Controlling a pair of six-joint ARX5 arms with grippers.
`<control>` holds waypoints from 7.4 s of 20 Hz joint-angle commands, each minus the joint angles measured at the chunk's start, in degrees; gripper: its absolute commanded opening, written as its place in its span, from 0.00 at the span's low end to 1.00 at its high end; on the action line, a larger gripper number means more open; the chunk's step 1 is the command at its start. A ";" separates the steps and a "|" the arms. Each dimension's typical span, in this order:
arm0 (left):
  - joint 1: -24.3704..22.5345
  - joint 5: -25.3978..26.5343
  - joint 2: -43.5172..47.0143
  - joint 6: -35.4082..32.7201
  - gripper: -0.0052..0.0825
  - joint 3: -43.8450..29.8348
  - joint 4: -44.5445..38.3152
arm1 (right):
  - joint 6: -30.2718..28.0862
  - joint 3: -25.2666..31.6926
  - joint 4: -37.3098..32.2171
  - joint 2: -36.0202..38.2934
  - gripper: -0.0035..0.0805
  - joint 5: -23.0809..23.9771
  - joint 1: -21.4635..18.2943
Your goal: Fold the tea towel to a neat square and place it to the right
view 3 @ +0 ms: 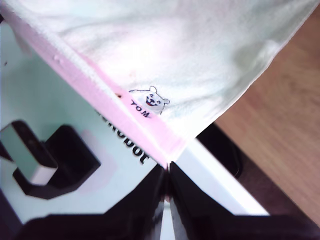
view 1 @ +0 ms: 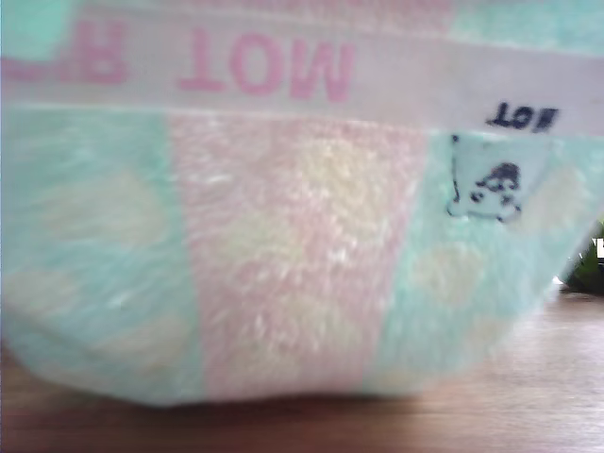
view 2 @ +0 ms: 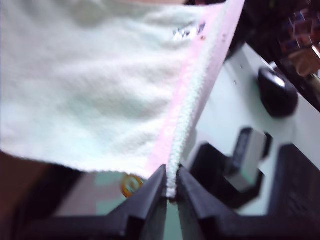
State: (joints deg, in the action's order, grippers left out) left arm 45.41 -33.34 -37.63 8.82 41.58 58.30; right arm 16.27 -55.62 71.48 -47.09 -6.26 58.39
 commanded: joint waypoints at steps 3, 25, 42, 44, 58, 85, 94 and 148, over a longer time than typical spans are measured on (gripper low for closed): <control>3.45 0.76 0.61 2.49 0.04 -1.03 5.62 | 0.28 2.38 6.56 1.11 0.03 0.11 -0.98; 6.56 29.55 -12.09 1.33 0.04 -1.03 -13.51 | -18.80 2.36 -16.22 -19.04 0.03 6.84 -14.19; -16.24 26.71 -27.74 -19.30 0.04 -1.03 -29.51 | -27.21 2.25 -39.47 -31.21 0.03 2.08 -25.18; -17.35 26.64 -28.85 -19.82 0.04 -1.03 -31.85 | -27.26 2.25 -41.05 -32.76 0.03 1.97 -25.44; -19.74 26.82 -39.32 -21.22 0.04 -1.03 -42.53 | -29.53 1.81 -49.70 -41.27 0.03 5.84 -26.64; -22.43 26.34 -44.46 -21.27 0.04 -1.03 -49.20 | -30.12 -2.47 -50.95 -45.11 0.03 12.72 -26.91; -23.04 26.32 -44.46 -21.22 0.04 -1.03 -49.03 | -31.26 -4.33 -48.94 -48.61 0.03 11.02 -26.91; -27.52 15.56 -28.44 -20.17 0.03 -8.00 -54.55 | -23.04 2.36 -58.93 -34.69 0.03 6.80 -27.30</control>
State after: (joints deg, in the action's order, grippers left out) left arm 17.85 -17.56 -66.61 -11.88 35.64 4.60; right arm -7.29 -55.42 13.26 -82.70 0.91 31.09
